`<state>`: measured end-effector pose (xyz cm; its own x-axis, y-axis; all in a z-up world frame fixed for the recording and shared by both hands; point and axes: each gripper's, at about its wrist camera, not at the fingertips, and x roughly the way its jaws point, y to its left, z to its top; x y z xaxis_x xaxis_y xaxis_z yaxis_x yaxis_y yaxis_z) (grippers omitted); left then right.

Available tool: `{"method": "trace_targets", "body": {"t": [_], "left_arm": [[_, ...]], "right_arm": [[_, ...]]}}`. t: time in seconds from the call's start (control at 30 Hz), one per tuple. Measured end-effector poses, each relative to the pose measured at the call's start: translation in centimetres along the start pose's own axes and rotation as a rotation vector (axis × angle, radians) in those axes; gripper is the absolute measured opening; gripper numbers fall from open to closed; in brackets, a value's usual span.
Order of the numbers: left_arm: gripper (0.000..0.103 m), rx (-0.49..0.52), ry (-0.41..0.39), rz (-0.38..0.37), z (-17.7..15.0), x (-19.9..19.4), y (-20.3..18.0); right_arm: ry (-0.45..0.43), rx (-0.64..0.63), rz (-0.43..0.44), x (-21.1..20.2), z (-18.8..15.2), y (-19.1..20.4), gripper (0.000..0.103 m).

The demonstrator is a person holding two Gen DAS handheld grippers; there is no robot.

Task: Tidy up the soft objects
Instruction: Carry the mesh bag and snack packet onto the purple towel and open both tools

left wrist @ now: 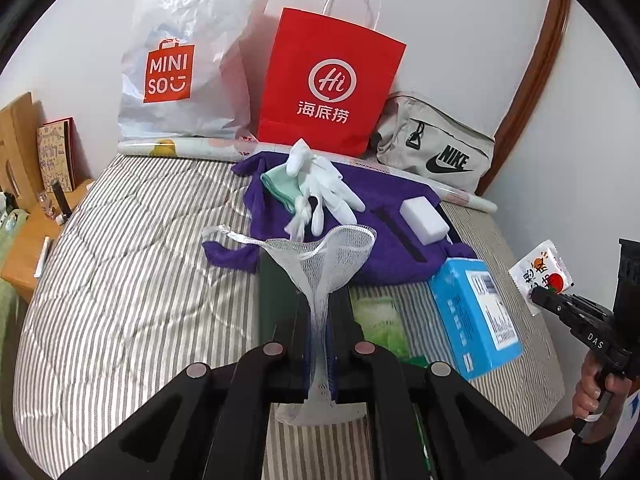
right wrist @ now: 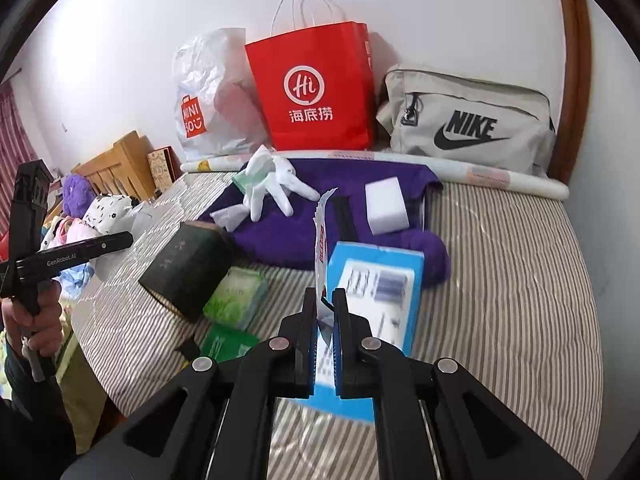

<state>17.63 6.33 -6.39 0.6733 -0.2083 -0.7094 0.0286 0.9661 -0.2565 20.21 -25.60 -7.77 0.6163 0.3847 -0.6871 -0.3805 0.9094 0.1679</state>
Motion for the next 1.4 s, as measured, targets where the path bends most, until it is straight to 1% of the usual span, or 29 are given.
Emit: {"method": "trace_targets", "body": {"t": [0.2, 0.43, 0.8, 0.9, 1.17, 1.4], "left_arm": [[0.007, -0.003, 0.001, 0.013, 1.6, 0.8, 0.1], [0.007, -0.008, 0.005, 0.006, 3.4, 2.1, 0.6], [0.007, -0.001, 0.030, -0.007, 6.6, 5.5, 1.1], [0.007, 0.004, 0.037, 0.004, 7.4, 6.4, 1.0], [0.007, 0.025, 0.067, 0.005, 9.1, 9.2, 0.8], [0.007, 0.010, 0.109, 0.018, 10.4, 11.8, 1.1]], "right_arm": [[0.003, 0.007, 0.010, 1.5, 2.0, -0.5, 0.006], [0.012, -0.003, 0.006, 3.3, 4.1, -0.9, 0.006], [0.051, -0.021, 0.004, 7.4, 6.9, -1.0, 0.006], [0.064, -0.030, 0.009, 8.7, 7.7, -1.0, 0.006], [0.094, -0.044, 0.023, 11.8, 8.8, -0.9, 0.006], [0.148, -0.050, 0.031, 14.9, 9.3, -1.3, 0.006]]}}
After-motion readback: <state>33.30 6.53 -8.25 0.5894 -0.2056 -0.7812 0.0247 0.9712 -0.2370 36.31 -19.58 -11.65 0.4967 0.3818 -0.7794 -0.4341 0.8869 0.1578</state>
